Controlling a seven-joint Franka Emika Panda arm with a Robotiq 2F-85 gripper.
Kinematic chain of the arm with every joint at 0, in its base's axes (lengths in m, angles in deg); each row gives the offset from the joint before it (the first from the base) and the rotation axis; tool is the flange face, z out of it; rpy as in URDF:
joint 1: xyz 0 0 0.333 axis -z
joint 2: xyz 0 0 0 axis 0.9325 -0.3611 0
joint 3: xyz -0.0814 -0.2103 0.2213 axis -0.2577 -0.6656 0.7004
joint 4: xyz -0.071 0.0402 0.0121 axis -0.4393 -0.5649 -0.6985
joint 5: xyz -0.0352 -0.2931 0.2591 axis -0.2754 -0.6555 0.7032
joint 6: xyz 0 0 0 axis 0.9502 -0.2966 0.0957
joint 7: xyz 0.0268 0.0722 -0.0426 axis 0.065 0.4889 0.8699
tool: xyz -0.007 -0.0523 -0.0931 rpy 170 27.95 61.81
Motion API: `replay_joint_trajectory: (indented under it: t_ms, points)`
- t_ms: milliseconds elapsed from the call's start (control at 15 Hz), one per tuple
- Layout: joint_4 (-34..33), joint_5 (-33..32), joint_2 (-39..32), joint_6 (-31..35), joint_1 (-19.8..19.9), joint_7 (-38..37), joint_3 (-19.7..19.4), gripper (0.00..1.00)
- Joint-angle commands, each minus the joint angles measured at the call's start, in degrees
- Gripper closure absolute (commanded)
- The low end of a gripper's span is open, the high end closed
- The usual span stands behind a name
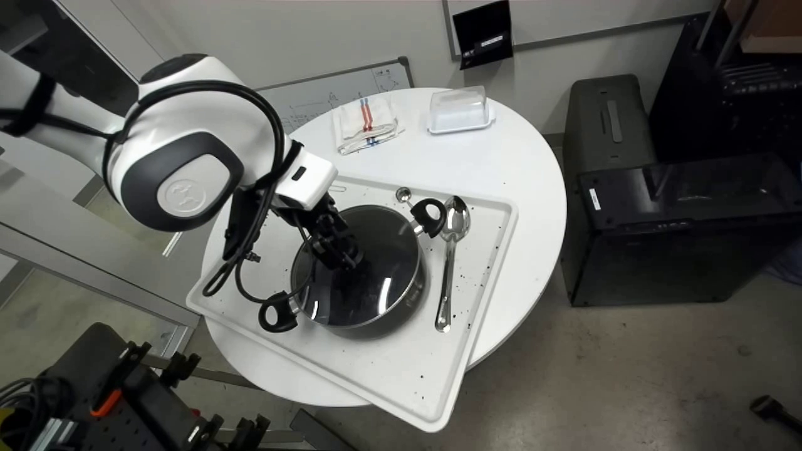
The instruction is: Uncover the pot
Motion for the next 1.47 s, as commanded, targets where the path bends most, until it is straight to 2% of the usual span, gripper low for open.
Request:
replay_joint_trajectory:
  t_ms: [0,200,333,533,667,1400]
  points:
    - [-2.05,2.53,-2.31,1.23,-1.8,-0.23,-1.22,0.32]
    - [-1.83,3.51,-1.72,1.36,-1.89,0.1,-1.33,0.57]
    - [-1.29,3.86,-0.69,1.33,-1.78,0.25,-1.09,0.66]
    - [-1.0,4.49,0.15,1.18,-1.44,0.5,-0.77,0.69]
    - [-0.5,4.73,1.23,1.31,-1.39,0.62,-0.77,0.75]
    - [5.19,3.53,10.2,0.84,-2.33,1.9,-0.83,0.75]
